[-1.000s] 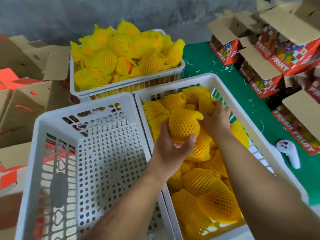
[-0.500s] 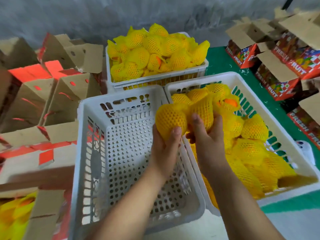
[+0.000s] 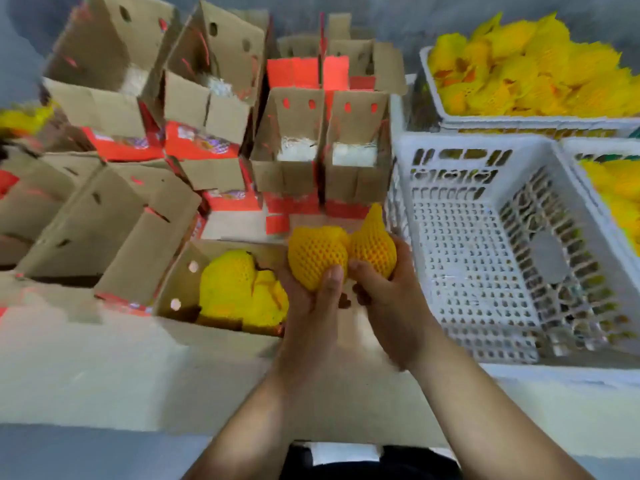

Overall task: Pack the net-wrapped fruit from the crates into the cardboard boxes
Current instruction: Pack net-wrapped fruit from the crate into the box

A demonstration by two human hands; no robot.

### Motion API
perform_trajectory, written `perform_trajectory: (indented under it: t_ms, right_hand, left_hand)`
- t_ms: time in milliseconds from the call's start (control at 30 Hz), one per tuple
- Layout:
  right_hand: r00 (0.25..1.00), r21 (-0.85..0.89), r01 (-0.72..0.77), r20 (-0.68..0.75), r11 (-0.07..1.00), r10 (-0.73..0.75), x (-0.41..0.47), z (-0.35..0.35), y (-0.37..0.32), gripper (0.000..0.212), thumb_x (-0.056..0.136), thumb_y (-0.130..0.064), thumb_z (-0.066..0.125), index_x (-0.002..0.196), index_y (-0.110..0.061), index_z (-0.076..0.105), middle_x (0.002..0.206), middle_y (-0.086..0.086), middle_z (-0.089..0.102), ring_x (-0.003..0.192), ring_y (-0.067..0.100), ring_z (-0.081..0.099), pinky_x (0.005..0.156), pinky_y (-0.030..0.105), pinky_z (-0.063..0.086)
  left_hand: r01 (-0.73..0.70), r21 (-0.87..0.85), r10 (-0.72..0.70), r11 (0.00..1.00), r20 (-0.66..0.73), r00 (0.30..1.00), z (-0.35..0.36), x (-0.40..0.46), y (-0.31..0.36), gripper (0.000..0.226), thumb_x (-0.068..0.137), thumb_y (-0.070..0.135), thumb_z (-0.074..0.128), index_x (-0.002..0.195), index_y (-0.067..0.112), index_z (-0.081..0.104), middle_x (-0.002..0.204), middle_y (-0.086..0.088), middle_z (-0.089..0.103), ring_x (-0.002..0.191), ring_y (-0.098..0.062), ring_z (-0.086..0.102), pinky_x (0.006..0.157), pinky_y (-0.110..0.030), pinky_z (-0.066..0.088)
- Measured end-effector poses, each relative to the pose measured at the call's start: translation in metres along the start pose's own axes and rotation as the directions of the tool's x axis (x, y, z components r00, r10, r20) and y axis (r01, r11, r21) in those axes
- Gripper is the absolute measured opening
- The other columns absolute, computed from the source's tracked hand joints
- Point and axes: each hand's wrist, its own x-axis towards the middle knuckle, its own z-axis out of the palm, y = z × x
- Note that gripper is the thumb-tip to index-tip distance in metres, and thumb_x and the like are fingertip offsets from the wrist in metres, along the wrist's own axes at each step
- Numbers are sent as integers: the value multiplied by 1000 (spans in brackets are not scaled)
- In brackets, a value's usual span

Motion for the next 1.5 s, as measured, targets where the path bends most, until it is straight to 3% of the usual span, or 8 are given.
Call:
perform_trajectory:
  t_ms: [167,400,700,900,1000,1167,1300,1500]
  right_hand:
    - [963,240,-233,-79,942,259,-1,95,26,42,91,-47,57,125,-24,63,112,15,65,86,30,63,68,40,52]
    - [964,-253,-13,-261,967,-56,5,136,46,34,98,-38,61,131,-32,54,116,1,65,99,9,63,88,27,52]
    - [971,-973,-144,-103,180,217,13,164,76,86,92,-69,40,158,-35,-3,157,10,21,144,37,20,116,51,23]
    - [990,-445,-123,9,887,142,-6,151,25,77,72,-52,52,148,-50,39,149,-13,45,142,13,35,115,34,30]
    - [1000,-327,-26,-13,945,23,-13,154,23,58,82,-47,63,138,-41,52,124,-11,65,113,6,62,98,35,49]
    - [904,-660,36,-299,750,-307,-5,128,30,55,87,-43,64,139,-28,53,129,0,51,122,13,50,108,35,41]
    - [978,-979,-202,-203,30,-48,-9,119,68,72,99,-54,34,160,-23,12,163,6,24,147,31,23,118,47,25]
    - [957,-956,-203,-239,210,-165,-3,114,64,63,102,-51,29,159,-23,23,170,3,9,155,27,6,122,52,8]
  left_hand:
    - [114,207,-128,972,57,990,-104,28,-2,78,83,65,58,145,40,19,128,16,57,105,6,62,88,-13,51]
    - [389,67,-392,919,49,919,-156,67,-9,45,101,51,56,137,36,34,103,2,64,57,-7,67,50,-23,53]
    - [333,255,-350,908,23,936,-194,81,6,86,79,66,73,144,29,30,127,-3,58,98,-23,70,73,-38,64]
    - [182,399,-283,899,212,935,-180,71,10,72,75,73,61,134,47,29,119,12,58,95,-9,67,72,-20,56]
    - [183,355,-332,917,424,843,-164,59,9,69,84,70,51,146,53,23,102,1,72,83,-16,75,78,-40,63]
    - [-226,489,-86,843,537,839,-181,76,21,56,94,63,49,146,43,47,128,24,62,122,2,58,106,-34,49]
    - [-333,867,145,372,300,943,-232,104,1,53,93,32,63,143,21,49,142,-1,53,130,-23,51,111,-45,42]
    - [171,720,-306,673,60,950,-250,113,-31,40,105,11,41,144,18,50,128,-5,61,82,-8,51,64,-18,35]
